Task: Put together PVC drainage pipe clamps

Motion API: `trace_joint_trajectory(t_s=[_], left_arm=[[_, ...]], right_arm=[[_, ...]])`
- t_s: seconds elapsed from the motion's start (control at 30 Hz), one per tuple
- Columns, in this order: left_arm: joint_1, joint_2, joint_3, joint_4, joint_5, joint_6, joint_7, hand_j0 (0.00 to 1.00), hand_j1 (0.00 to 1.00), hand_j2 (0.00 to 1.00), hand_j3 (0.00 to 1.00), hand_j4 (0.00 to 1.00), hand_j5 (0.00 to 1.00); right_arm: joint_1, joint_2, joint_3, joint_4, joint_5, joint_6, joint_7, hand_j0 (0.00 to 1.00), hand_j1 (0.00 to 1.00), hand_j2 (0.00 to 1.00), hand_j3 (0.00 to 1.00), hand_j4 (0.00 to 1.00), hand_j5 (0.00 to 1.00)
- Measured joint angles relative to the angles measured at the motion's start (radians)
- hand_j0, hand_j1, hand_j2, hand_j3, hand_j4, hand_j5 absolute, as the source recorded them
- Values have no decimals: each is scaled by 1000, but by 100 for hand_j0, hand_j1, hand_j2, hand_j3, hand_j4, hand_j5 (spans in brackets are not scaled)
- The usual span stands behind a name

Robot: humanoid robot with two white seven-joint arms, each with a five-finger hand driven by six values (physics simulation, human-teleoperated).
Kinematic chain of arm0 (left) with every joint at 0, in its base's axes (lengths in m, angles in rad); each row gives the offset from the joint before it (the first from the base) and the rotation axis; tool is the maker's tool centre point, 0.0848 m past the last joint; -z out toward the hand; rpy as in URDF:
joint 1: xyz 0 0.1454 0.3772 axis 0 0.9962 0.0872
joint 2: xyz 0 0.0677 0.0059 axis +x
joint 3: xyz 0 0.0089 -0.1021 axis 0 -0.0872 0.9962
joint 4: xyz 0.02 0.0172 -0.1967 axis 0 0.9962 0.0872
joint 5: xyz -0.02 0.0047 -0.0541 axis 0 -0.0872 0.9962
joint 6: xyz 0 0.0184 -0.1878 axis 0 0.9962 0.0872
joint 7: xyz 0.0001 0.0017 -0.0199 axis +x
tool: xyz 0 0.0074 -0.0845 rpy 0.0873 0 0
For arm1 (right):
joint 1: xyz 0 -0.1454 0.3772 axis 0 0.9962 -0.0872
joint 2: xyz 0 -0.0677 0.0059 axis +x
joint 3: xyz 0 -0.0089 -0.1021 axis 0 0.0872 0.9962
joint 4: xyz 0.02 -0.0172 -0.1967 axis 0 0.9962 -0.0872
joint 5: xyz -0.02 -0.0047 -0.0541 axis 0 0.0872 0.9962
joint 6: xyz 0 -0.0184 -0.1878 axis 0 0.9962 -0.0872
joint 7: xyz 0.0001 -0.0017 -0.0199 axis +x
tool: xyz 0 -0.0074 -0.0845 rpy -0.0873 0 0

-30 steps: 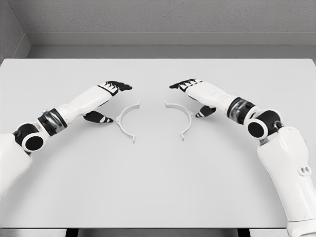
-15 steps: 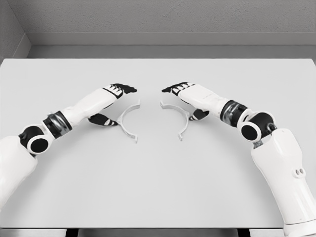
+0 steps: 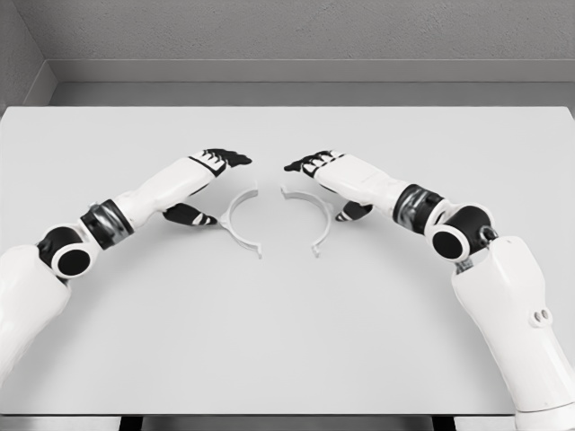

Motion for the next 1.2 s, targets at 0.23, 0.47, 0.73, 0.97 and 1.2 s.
trace_joint_trajectory(t_s=[0.23,0.47,0.73,0.97,1.2], left_arm=[[-9,-9,-7,31,-1,0,0,100,100,100,100,100,100],[-21,-22,-8,53,-1,0,0,100,100,100,100,100,100],[-35,-28,-9,70,0,0,0,100,100,100,100,100,100],[-34,-40,-10,70,-1,0,0,100,100,100,100,100,100],[-29,-47,-10,65,-2,0,0,100,100,100,100,100,100]], right_arm=[[2,1,25,-17,0,12,0,100,100,100,100,100,100],[-3,2,41,-23,-1,18,0,100,100,100,100,100,100],[-5,20,55,-21,0,27,0,100,100,100,100,100,100],[6,2,17,-44,-1,27,6,100,100,100,100,100,100],[136,-102,-251,-199,-30,-40,49,100,100,100,100,100,100]])
